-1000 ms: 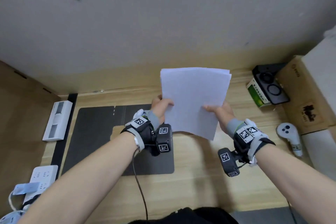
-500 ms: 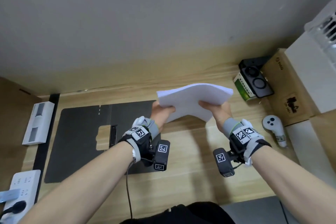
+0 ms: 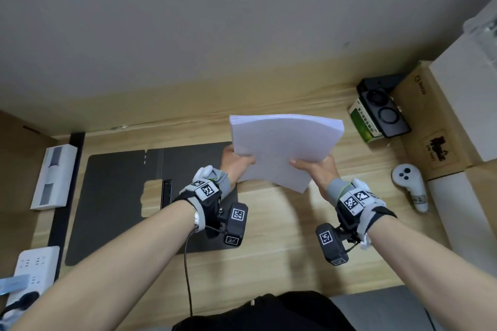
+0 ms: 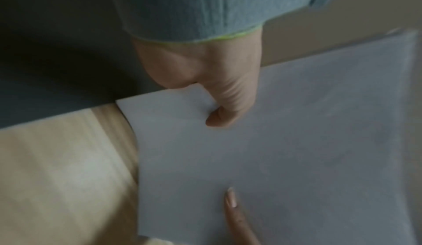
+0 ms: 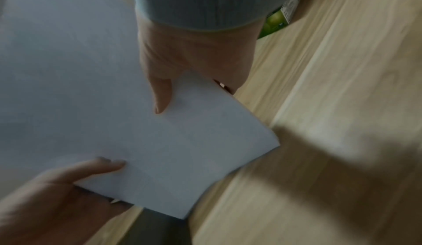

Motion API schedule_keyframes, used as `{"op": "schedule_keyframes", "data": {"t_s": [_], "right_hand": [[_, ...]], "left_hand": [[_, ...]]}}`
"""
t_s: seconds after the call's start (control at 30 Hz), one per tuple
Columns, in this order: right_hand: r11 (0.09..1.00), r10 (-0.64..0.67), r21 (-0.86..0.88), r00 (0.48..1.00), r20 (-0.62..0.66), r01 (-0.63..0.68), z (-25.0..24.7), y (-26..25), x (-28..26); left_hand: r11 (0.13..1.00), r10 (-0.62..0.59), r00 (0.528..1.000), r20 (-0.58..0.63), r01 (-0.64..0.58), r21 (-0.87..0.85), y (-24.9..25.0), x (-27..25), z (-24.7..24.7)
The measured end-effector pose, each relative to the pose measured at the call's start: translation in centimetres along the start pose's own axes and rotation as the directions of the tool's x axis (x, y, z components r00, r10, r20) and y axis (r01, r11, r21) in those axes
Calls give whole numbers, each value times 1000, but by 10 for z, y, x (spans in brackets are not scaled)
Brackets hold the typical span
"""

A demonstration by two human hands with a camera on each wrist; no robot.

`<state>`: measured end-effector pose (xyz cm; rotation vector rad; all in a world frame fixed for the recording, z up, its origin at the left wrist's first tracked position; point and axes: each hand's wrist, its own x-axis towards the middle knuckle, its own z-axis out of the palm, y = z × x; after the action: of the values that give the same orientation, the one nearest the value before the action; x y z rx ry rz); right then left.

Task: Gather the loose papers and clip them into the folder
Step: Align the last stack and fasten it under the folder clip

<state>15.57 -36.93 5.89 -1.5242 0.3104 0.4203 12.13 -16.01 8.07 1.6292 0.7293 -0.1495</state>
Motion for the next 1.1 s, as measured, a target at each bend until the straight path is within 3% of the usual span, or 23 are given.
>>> {"op": "schedule_keyframes", "data": {"t_s": [0.4, 0.57, 0.83, 1.1], "right_hand": [[999, 9, -30, 1000, -10, -10, 7, 7, 1], [994, 67, -86, 997, 47, -63, 23, 3, -4], [907, 340, -299, 935, 100, -298, 81, 46, -21], [860, 408, -378, 906, 111, -342, 148, 65, -29]], "left_hand": [[1000, 23, 1000, -4, -23, -16, -18, 0, -6], [999, -32, 992, 119, 29, 24, -27, -2, -48], [950, -289, 948, 131, 266, 165, -91, -16, -120], [904, -396, 902, 171, 350, 247, -144, -14, -201]]}}
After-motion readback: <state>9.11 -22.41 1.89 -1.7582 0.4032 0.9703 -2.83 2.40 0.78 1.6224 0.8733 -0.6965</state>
